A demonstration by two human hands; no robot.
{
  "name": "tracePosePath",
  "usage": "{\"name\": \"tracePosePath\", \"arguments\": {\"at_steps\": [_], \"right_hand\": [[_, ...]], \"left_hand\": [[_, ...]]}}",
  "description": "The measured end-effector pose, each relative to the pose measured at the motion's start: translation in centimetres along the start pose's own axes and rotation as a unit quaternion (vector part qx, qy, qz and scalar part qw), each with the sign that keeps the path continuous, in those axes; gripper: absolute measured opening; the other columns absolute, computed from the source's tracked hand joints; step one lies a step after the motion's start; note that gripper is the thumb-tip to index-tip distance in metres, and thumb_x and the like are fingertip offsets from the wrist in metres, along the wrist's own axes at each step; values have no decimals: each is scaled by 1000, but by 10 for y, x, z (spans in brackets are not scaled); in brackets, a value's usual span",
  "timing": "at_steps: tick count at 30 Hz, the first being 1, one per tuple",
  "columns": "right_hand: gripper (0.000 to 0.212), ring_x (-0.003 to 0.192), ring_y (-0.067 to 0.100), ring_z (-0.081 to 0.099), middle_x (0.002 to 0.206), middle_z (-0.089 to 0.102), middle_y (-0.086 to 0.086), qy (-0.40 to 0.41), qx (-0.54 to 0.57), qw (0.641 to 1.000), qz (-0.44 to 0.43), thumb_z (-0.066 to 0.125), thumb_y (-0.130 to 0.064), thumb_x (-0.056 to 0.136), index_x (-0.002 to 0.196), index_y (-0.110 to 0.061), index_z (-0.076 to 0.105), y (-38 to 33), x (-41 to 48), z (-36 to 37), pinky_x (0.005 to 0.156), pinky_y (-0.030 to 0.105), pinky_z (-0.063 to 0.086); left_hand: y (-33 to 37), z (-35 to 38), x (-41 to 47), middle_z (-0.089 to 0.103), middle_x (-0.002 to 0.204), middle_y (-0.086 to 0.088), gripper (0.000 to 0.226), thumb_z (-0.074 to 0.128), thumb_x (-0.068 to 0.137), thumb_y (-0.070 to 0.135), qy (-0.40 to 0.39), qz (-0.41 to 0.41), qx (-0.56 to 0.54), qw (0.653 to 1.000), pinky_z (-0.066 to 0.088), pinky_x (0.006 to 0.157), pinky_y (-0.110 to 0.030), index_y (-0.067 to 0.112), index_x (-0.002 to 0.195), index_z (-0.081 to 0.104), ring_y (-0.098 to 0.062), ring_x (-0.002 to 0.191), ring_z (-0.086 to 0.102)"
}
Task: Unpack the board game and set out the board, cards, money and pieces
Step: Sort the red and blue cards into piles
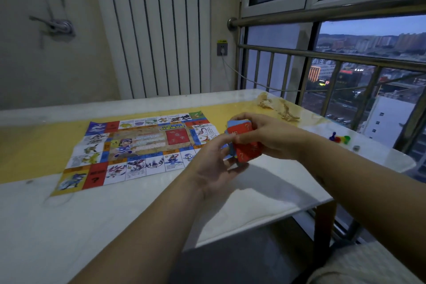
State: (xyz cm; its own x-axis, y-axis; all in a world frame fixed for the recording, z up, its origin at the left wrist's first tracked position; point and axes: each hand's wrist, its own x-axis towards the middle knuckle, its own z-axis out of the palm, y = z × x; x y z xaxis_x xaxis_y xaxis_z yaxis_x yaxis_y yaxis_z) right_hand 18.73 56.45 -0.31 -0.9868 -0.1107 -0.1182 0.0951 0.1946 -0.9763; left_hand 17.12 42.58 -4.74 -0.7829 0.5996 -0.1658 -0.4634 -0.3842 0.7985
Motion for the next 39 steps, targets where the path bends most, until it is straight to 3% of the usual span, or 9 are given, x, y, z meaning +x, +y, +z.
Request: {"name": "tracePosePath", "arguments": {"at_steps": [4,9,12,18,22,28,31,35,39], "right_hand": [[28,108,22,60,110,60,7,-30,20,996,-87,61,-2,83,104,-19,54,-4,-9,51,92,37,53],[34,95,3,57,103,56,-15,-1,-279,935,-221,71,-22,82,113,-25,56,-2,-10,106,79,5,46],[60,105,1,46,113,50,-13,-4,-367,890,-270,76,-35,75,129,-24,52,1,-9,125,87,5,38],[117,131,1,28,146,30,-13,-70,-454,831,-314,80,-51,63,151,-30,5,13,-22,161,105,11,25],[115,131,4,33,146,35,-12,-77,-411,855,-306,83,-35,65,149,-37,6,10,-22,176,104,22,37],[103,116,5,50,116,47,-22,-89,-352,872,-328,85,-27,61,145,-39,26,7,-19,174,88,33,53],[101,116,-1,49,116,47,-26,-88,-339,865,-359,87,-38,60,143,-40,29,3,-21,172,88,26,53],[80,120,1,47,128,50,-19,-110,-350,838,-404,81,-42,67,136,-36,42,5,-22,173,89,16,47],[59,109,-2,50,116,55,-18,-107,-332,849,-397,83,-27,69,122,-27,57,5,-17,174,76,7,45]], "left_hand": [[14,-21,-39,64,103,-13,35,58,71,17,-35,33,-42,998,43,96,-47,13,106,62,-28,101,58],[17,-59,-83,71,95,-12,36,57,75,21,-8,27,-40,999,56,76,-41,14,110,62,-24,82,69],[18,-79,-107,69,82,-11,23,51,89,23,32,26,-20,999,57,67,-37,12,107,62,-21,70,67],[23,-96,-135,62,79,-8,16,49,88,13,65,48,0,997,53,59,-28,9,93,64,-17,64,65],[22,-101,-148,61,71,-5,14,48,85,8,35,31,48,998,41,64,-27,11,81,61,-14,67,58],[25,-107,-166,72,90,-7,17,62,79,16,-47,67,25,996,53,84,-35,19,91,75,-17,84,70],[25,-107,-170,71,106,-5,40,63,82,23,-43,98,58,993,56,82,-34,21,122,58,-17,96,68],[28,-107,-175,73,97,-6,41,52,79,21,-37,108,74,991,58,61,-27,13,119,55,-18,82,71],[29,-111,-174,71,105,-11,46,56,79,27,-23,91,61,994,56,78,-35,14,123,55,-20,92,69]]}}
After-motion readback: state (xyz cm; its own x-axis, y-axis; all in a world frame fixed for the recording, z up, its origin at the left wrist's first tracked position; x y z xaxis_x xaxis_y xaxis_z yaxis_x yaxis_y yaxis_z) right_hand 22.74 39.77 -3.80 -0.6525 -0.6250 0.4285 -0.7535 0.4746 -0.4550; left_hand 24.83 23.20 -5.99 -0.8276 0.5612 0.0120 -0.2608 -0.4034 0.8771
